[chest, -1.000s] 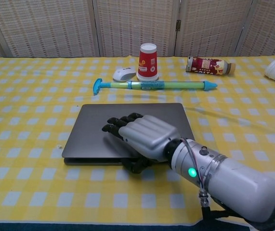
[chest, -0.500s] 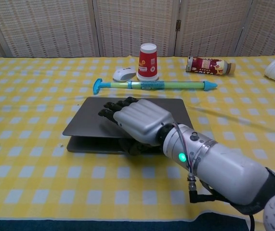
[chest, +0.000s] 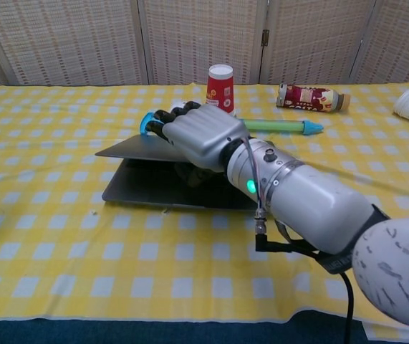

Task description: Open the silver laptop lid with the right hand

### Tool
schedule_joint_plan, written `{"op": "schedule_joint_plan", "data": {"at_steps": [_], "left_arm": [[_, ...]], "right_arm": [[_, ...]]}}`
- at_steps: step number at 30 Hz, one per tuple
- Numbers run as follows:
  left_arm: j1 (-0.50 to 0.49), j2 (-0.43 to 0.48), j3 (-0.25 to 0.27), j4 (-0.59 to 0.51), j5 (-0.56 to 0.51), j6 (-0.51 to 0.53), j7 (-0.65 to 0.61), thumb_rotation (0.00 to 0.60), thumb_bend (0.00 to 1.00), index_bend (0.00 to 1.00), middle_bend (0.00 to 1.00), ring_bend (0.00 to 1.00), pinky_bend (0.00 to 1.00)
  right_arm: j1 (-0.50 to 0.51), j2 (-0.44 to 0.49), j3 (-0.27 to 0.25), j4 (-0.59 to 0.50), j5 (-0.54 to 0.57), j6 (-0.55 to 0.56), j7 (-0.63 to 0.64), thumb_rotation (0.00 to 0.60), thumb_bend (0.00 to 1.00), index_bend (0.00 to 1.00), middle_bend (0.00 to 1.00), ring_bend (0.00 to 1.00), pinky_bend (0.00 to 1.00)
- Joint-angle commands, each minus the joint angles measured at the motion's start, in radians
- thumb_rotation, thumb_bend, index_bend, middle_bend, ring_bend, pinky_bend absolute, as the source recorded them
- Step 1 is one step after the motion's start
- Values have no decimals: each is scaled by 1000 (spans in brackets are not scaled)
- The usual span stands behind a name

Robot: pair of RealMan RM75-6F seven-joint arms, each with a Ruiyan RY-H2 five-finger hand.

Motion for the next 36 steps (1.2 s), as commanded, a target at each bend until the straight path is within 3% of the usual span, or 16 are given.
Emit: {"op": "schedule_joint_plan", "data": {"at_steps": [1,4,7,12,21,36], "left_arm": [[-50,-3,13,-3,38,-53,-19,600,314,30,25,15,0],[-106,-2,20,-10,56,-126,-46,600,522,36,31,21,0],[-163,-19,14,-6,55,-200,-69,600,669,36,31,21,0],[-254,-69,-13,17,5,-339,-56,600,808,21,30,10,0],[-359,-172,-58,89,-120,-507,-28,600,855,2,22,0,0],[-406,-228,-42,120,-190,-558,61,600,863,22,68,0,0]], "right_arm": [[24,1,23,-3,34,9,-25,540,640,0,0,0,0],[37,6,31,-9,52,19,-36,542,640,0,0,0,0],[46,13,30,-12,66,28,-46,542,640,0,0,0,0],[56,18,20,-13,84,43,-53,541,641,0,0,0,0],[75,16,8,-13,98,61,-46,541,640,0,0,0,0],[103,5,1,28,134,65,-29,543,642,0,0,0,0]]}}
